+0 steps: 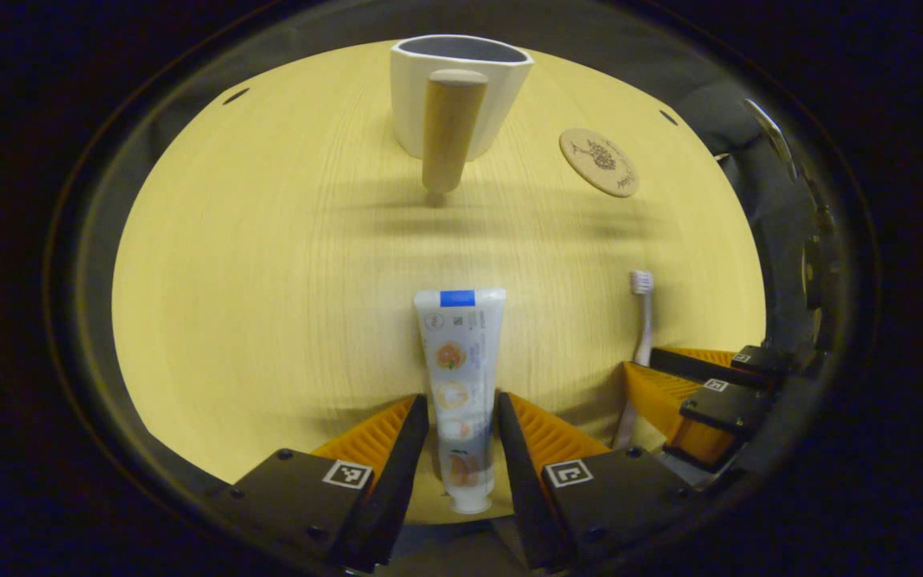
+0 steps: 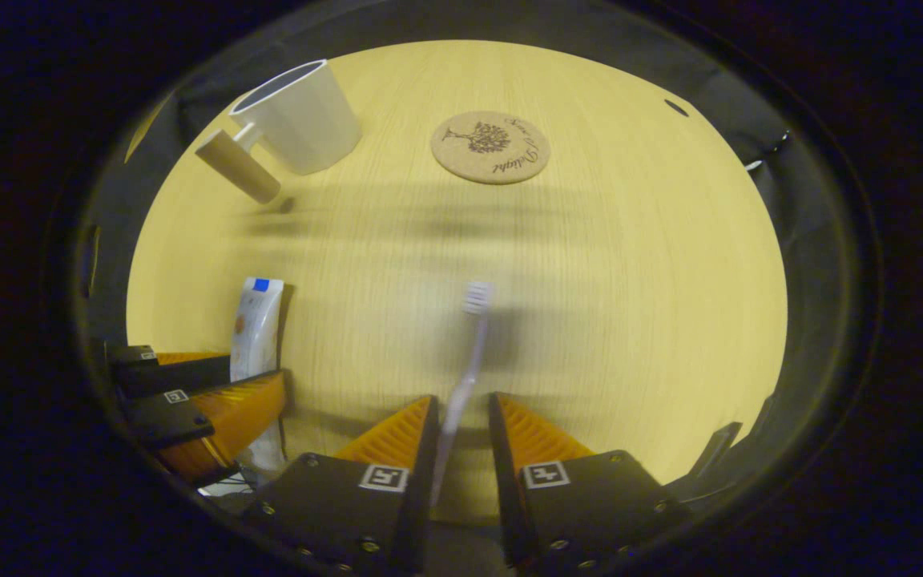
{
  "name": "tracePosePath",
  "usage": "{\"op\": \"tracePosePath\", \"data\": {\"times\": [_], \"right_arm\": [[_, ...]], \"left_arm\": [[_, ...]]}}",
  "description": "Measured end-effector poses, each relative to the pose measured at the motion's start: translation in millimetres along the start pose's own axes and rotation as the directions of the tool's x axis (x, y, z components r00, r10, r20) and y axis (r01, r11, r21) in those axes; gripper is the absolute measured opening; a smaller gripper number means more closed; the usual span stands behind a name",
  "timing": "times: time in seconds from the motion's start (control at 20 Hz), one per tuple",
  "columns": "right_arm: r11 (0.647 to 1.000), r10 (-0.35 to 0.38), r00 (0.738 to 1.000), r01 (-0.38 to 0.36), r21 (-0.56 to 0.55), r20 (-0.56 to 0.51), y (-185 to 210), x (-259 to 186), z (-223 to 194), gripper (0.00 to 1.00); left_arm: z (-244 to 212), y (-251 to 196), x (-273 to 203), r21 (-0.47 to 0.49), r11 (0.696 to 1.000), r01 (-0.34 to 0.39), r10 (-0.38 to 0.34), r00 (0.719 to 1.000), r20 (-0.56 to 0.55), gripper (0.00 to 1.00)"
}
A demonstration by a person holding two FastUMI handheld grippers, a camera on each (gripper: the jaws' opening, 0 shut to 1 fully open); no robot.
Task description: Put the toothbrush and toothpaste on the desktop into the cup, then pick up the cup and place it on the coaster on the desktop.
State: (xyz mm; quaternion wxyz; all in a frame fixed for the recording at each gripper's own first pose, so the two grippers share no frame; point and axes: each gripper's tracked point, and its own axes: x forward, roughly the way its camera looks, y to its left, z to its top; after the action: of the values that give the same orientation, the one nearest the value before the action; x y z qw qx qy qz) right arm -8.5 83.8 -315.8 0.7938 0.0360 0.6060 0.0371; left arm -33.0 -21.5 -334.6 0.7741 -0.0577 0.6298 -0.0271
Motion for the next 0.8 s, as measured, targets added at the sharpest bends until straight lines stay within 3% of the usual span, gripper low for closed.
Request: {"op": "tracePosePath", "data": {"times": [0.05, 0.1, 0.25, 0.35, 0.4, 0.55, 0.6, 0.65, 0.7, 0.8], "right_arm": [[1.0, 0.0, 1.0, 0.0, -0.007, -0.006, -0.5, -2.0, -1.1, 0.32], [1.0, 0.0, 1.0, 0.0, -0.01, -0.003, -0.9, -1.2, -0.8, 0.33], [0.999, 0.013, 1.0, -0.012, -0.046, 0.018, -1.5, -3.0, 0.7, 0.33], [1.0, 0.029, 1.0, -0.029, 0.0, 0.005, 4.6, -3.9, -5.4, 0.11], [1.0, 0.029, 0.999, -0.029, -0.002, 0.018, 4.3, -3.5, -4.0, 0.13], [0.999, 0.035, 0.998, -0.035, -0.004, 0.048, 2.9, -2.6, -2.3, 0.12], [0.999, 0.046, 0.997, -0.046, -0.001, 0.061, 2.0, -4.5, -1.4, 0.04], [0.998, 0.057, 0.996, -0.057, 0.006, 0.062, 2.0, -2.3, -0.9, 0.05], [0.998, 0.067, 0.995, -0.068, 0.011, 0.067, 1.8, -2.9, 0.0, 0.04], [0.996, 0.089, 0.993, -0.091, 0.02, 0.084, 2.0, -5.1, 0.9, 0.04]], "left_arm": [[0.4, 1.2, 0.1, 0.01, 1.0, -0.005, 0.005, 1.0, 0.004, 0.59], [-1.1, 2.7, 0.1, 0.012, 1.0, -0.007, 0.007, 1.0, 0.002, 0.53], [0.0, 1.5, -1.2, 0.009, 1.0, 0.003, -0.003, 1.0, 0.014, 0.49], [-0.1, 1.7, -2.0, 0.005, 1.0, 0.0, 0.0, 1.0, 0.015, 0.46], [0.8, 1.6, -2.9, 0.009, 1.0, 0.006, -0.006, 1.0, 0.024, 0.4], [-0.1, 1.4, -2.7, 0.014, 0.999, 0.031, -0.032, 0.999, 0.045, 0.32], [0.9, 2.7, -4.3, 0.017, 0.999, 0.039, -0.039, 0.998, 0.057, 0.33], [2.1, 2.2, -3.8, -0.004, 0.999, 0.048, -0.047, 0.996, 0.076, 0.33], [3.4, 2.7, -4.8, -0.011, 0.998, 0.06, -0.059, 0.994, 0.088, 0.25], [5.9, 6.7, -8.6, -0.038, 0.997, 0.071, -0.066, 0.99, 0.122, 0.26]]}}
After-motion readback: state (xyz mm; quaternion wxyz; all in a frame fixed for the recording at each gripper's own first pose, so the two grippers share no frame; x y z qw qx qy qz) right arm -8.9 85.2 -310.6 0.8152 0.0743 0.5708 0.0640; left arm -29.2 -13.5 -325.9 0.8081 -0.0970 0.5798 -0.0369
